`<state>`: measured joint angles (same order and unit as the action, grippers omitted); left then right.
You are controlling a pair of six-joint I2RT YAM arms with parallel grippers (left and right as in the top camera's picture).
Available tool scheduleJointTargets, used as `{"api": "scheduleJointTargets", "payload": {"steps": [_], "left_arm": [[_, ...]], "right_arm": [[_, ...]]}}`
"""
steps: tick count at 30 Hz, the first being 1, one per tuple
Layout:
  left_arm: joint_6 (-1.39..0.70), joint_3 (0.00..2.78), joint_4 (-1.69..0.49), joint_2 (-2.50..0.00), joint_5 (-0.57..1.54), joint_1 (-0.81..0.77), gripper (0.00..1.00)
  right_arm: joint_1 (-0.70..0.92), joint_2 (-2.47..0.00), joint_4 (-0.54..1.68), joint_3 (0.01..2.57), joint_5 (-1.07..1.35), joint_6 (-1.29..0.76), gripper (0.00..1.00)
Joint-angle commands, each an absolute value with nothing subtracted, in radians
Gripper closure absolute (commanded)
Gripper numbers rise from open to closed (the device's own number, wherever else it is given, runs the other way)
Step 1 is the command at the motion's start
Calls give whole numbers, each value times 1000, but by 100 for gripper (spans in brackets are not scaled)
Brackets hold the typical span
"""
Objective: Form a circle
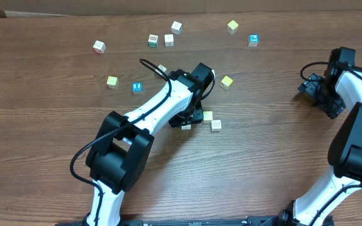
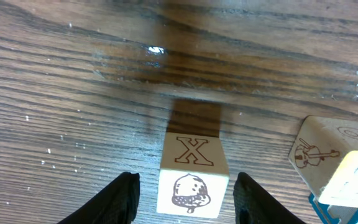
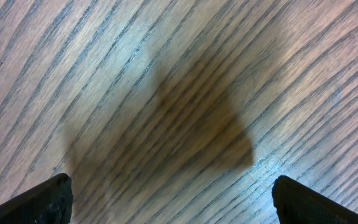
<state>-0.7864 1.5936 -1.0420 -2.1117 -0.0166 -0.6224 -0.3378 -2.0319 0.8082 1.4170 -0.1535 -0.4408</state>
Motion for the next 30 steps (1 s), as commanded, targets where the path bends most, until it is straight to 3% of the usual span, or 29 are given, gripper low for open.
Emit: {"api": "scheduleJointTargets", "payload": {"steps": [1, 6, 30], "left_arm": [[-793, 1584, -1038, -2093, -52, -625, 53], [-793, 1584, -1032, -2093, -46, -629, 60], [-793, 1584, -1045, -2093, 28, -630, 67]], "right_arm": [[-337, -2005, 805, 1413, -157, -445, 0], [-337, -2005, 805, 1413, -157, -445, 0], [-337, -2005, 805, 1413, -157, -445, 0]]}}
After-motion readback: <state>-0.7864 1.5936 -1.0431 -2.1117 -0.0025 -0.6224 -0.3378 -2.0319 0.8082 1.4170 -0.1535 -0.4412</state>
